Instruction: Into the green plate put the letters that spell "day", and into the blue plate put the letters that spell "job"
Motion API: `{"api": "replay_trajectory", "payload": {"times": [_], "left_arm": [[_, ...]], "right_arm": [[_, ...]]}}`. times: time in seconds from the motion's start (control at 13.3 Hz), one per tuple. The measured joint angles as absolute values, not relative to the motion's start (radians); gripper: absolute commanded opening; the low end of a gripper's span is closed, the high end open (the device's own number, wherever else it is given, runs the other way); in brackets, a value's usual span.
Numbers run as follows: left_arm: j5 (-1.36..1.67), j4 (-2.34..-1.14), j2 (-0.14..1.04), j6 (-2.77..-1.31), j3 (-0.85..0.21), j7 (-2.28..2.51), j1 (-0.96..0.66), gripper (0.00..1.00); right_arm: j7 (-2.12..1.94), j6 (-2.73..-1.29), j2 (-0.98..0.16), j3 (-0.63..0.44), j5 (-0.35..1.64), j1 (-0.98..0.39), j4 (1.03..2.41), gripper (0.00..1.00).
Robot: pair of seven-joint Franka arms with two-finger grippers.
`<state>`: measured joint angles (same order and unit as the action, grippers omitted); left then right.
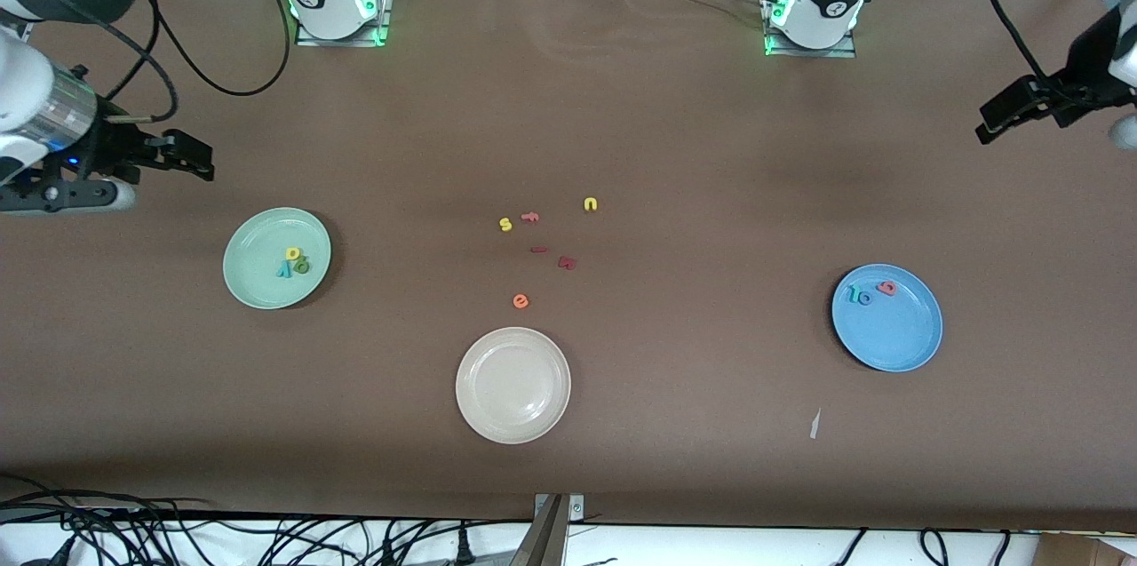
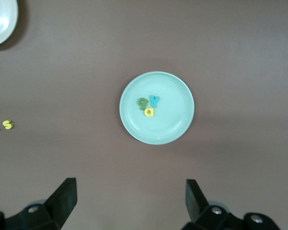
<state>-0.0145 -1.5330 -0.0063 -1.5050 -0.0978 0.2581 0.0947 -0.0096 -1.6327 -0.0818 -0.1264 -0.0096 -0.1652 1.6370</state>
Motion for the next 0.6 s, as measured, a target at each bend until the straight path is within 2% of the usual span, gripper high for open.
{"api": "replay_trajectory", "payload": {"times": [0.3, 0.6], "left_arm": [[-0.015, -1.505, 0.020, -1.482, -0.020, 0.244, 0.049, 1.00], [-0.014, -1.505, 0.019, -1.467, -0.012, 0.232, 0.031, 1.00]], "right_arm": [[-0.009, -1.570, -0.023, -0.124, -0.010, -0.129, 1.638, 1.00], [-0.009, -1.548, 0.000, -0.119, -0.010, -0.110, 1.652, 1.00]]}}
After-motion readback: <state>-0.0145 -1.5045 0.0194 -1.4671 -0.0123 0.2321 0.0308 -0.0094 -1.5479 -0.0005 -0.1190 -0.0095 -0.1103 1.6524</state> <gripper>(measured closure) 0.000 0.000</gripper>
